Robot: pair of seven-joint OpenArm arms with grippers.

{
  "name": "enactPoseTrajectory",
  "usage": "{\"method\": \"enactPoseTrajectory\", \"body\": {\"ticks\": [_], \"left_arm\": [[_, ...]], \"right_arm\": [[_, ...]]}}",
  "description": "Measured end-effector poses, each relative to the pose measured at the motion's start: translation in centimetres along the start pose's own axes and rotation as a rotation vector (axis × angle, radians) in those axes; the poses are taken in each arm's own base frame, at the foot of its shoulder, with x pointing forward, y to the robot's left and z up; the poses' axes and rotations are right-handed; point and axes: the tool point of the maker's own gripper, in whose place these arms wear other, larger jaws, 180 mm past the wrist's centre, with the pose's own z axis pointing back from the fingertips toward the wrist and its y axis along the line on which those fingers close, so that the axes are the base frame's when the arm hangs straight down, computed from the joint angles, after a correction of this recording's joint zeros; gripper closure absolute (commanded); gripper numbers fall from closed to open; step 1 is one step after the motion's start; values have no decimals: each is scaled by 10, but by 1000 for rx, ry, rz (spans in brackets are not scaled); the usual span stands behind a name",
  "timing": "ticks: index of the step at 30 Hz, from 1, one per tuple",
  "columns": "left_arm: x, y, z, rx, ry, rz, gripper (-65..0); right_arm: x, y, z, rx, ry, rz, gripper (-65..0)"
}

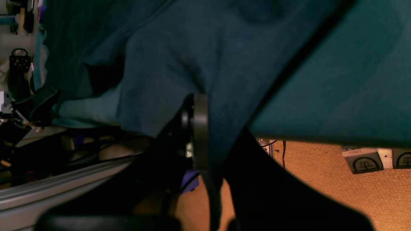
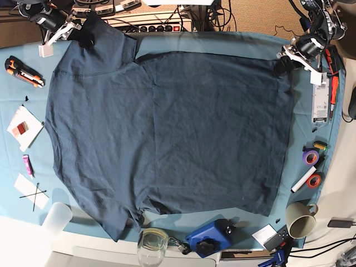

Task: Fold the T-shirt properly
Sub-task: 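Lift the shoulder edge and fold it over toward the hem with both grippers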

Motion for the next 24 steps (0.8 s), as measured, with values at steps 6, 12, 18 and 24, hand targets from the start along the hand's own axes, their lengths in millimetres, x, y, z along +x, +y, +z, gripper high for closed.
{"method": "enactPoseTrajectory", "body": {"ticks": [6, 12, 18, 24], "left_arm": [[-14, -6, 7, 8, 94, 1, 0], [-21, -1, 37, 85, 115, -49, 0], [-25, 6, 65, 146, 104, -52, 0], [-48, 22, 93, 212, 146, -3, 0]], "right_arm": [[-20, 7, 18, -36, 80, 38, 0], [2, 4, 50, -111, 12, 98, 0], [-7, 8, 71, -87, 25, 56, 0], [-20, 2, 94, -124, 39, 20, 0]]}}
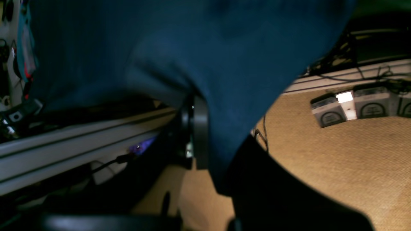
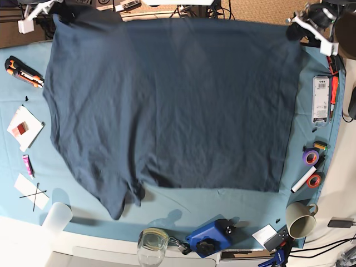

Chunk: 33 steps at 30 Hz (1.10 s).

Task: Fold the T-shirt properly
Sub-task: 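Lift the shoulder edge and fold it over toward the hem with both grippers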

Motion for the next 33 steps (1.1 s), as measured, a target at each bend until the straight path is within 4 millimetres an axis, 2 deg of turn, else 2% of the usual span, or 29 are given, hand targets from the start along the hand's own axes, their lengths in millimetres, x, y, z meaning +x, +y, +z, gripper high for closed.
{"method": "enactPoseTrajectory", "body": {"ticks": [3, 9, 19, 22, 25, 30, 33], "left_arm": [[-1, 3, 7, -2, -13, 22, 0], [4, -2, 5, -24, -31, 26, 0], [52, -16, -8, -70, -155, -16, 0], [57, -14, -9, -56, -170, -27, 0], [61, -20, -16, -60, -182, -58, 0], [61, -40, -43, -66, -136, -175, 0], [82, -40, -50, -20, -170, -166, 0]], "right_arm": [[3, 1, 0, 6, -12, 2, 0], [11, 3, -5, 16, -35, 13, 0], [46, -1, -23, -12, -107, 77, 0], [58, -3, -27, -32, -144, 95, 0], [66, -5, -33, -52, -157, 117, 0], [75, 1, -58, -52, -144, 165, 0], [86, 5, -69, -51, -160, 197, 0]]}}
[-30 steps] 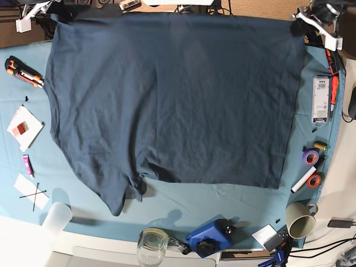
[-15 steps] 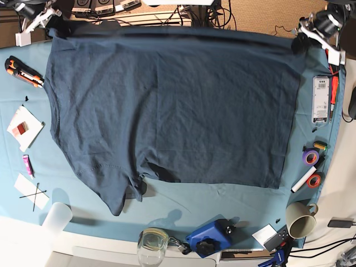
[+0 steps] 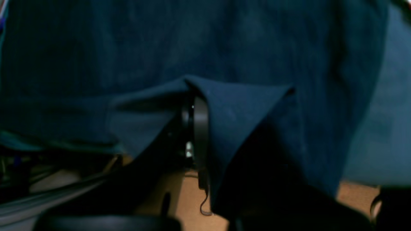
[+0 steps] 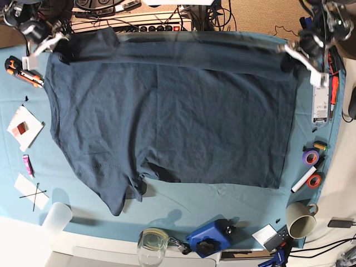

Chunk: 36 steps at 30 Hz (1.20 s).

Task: Fold the T-shirt properly
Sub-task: 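Lift the shoulder edge and fold it over toward the hem with both grippers, then lower the folded edge onto the shirt and open both grippers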

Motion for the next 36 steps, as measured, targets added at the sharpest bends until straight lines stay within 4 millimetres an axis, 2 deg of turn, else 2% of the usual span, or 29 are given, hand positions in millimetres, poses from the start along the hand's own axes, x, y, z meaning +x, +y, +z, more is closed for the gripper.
{"method": "enactPoseTrajectory", "body": {"ticks": [4, 11, 15, 18, 24, 32, 36], "left_arm": [[22, 5, -5, 41, -51, -52, 0], [38, -1, -17, 60, -83, -137, 0], [51, 3, -21, 107, -112, -121, 0], [59, -4, -24, 89, -130, -132, 0], [57, -10, -50, 108, -88, -214, 0], [87, -12, -57, 102, -139, -236, 0], [81, 0, -68, 113, -99, -212, 0]], "right_arm": [[17, 2, -10, 1, -34, 29, 0], [47, 0, -20, -25, -96, 72, 0], [58, -3, -23, -46, -123, 95, 0], [60, -6, -25, -72, -124, 113, 0], [57, 4, -51, -86, -80, 211, 0], [96, 17, -74, -111, -138, 336, 0], [103, 20, -94, -72, -140, 303, 0]]}}
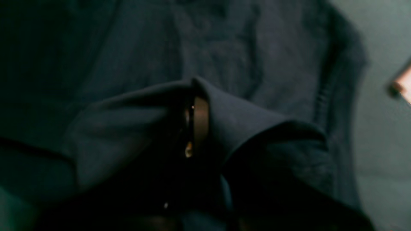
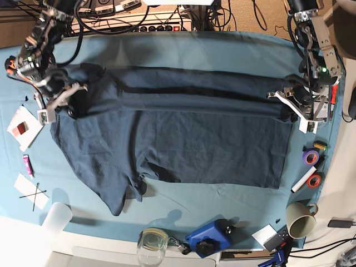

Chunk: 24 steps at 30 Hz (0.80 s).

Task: Fold the T-shirt properly
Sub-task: 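Lower the folded edge onto the shirt and open both grippers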

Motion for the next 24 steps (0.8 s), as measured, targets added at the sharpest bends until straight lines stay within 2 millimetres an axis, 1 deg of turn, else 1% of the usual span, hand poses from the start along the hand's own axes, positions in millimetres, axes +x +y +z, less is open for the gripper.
{"method": "enactPoseTrajectory", "body": {"ticks": [2, 5, 9, 11, 16, 21, 24], "left_arm": [[-1, 4, -3, 1, 9, 3, 0], [7, 8, -6, 4, -21, 5, 0], [15, 10, -13, -2, -33, 21, 0], [15, 12, -20, -4, -26, 34, 0], [19, 15, -31, -12, -17, 60, 0], [31, 14, -33, -14, -40, 57, 0], [39, 14, -33, -16, -58, 54, 0]], "right_arm": [[-5, -3, -12, 13, 12, -39, 0], [-10, -7, -27, 24, 39, -90, 0], [5, -12, -39, 27, 3, -111, 0], [8, -14, -44, 22, 0, -111, 0], [4, -17, -49, 21, 4, -129, 0], [14, -18, -50, 19, -39, -128, 0], [16, -18, -50, 18, -47, -128, 0]]}}
